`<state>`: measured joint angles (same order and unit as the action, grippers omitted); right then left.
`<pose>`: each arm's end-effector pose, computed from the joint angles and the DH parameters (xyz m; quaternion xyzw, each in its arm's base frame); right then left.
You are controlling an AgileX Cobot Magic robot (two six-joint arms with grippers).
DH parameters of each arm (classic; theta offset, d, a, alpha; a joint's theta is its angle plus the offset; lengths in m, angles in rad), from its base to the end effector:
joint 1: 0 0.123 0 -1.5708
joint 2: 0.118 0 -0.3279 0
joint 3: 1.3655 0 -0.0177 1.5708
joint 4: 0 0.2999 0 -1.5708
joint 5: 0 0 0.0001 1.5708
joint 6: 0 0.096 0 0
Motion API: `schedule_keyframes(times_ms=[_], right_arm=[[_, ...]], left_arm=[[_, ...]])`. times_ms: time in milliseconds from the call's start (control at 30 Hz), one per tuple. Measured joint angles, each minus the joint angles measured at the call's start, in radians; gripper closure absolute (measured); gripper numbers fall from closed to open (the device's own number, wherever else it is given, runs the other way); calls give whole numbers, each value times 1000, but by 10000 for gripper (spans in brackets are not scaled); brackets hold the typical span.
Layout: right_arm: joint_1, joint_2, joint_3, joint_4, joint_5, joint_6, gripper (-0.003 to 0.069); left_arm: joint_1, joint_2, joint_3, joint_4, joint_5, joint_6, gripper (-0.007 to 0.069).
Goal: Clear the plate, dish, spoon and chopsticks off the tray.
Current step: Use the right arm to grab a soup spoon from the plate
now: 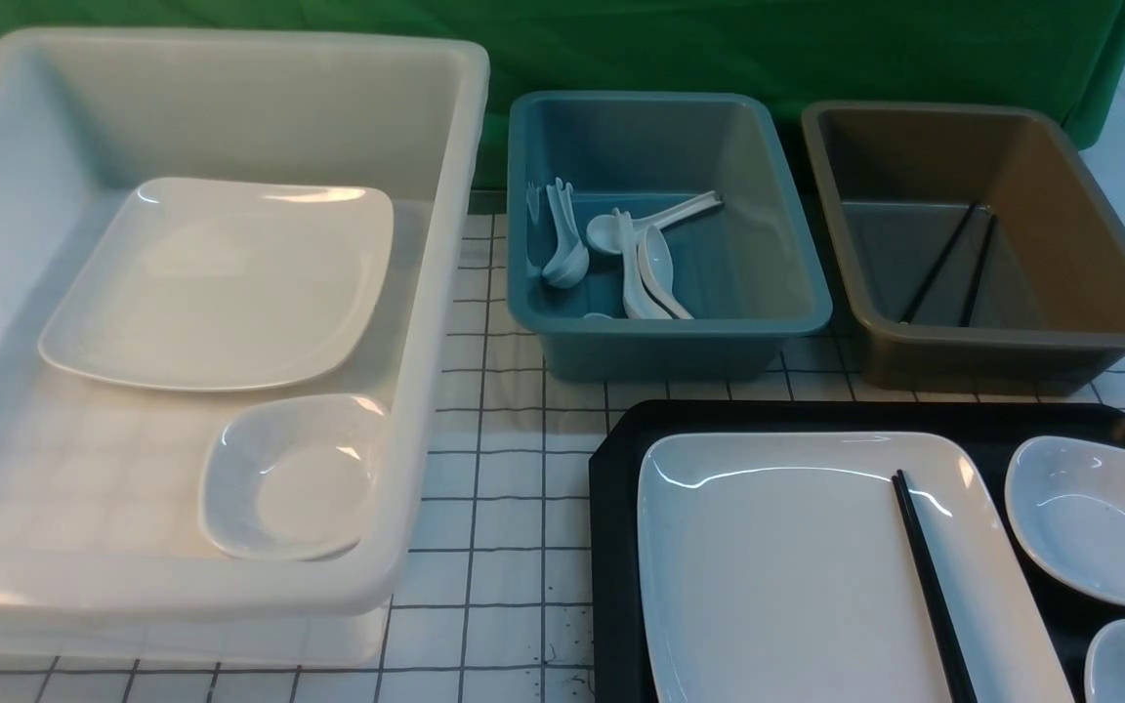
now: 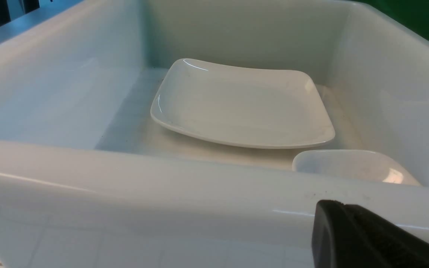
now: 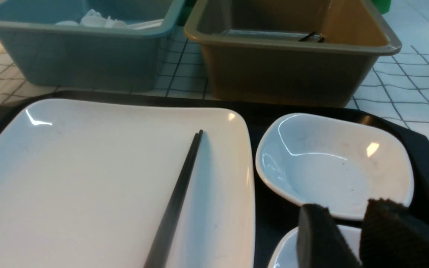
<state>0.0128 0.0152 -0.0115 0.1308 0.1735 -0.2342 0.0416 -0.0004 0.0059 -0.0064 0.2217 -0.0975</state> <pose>0.0679 0.0030 0.2006 -0.0511 0.7359 -0.0229 0.6748 0.0668 0.0026 0.1901 -0.0543 0.7528 -0.0209 0.6556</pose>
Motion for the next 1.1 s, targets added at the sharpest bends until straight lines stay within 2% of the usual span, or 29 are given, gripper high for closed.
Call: schedule_keyframes(times_ms=[67,167,200,267,333,467,833,967,1033,1067,1100], right_arm=[[0,0,0,9,-3,36,413],[0,0,5,184,-14,336,413],[0,0,6,249,-14,489,413],[0,0,7,301,-15,705,413],[0,0,7,323,-16,856,413],[0,0,8,333,-16,972,413],[0,0,8,333,-42,1004,413],[0,0,-13,334,-106,818,456],[0,-1,-112,334,-147,558,538],[0,-1,-112,334,-147,534,545],[0,9,-207,334,-173,344,605]], left_arm=[[0,0,0,0,0,0,620],[0,0,0,0,0,0,620],[0,0,0,0,0,0,620],[0,0,0,0,0,0,620],[0,0,0,0,0,0,620],[0,0,0,0,0,0,620],[0,0,0,0,0,0,620],[0,0,0,0,0,0,620],[0,0,0,0,0,0,620],[0,0,0,0,0,0,620],[0,0,0,0,0,0,620]])
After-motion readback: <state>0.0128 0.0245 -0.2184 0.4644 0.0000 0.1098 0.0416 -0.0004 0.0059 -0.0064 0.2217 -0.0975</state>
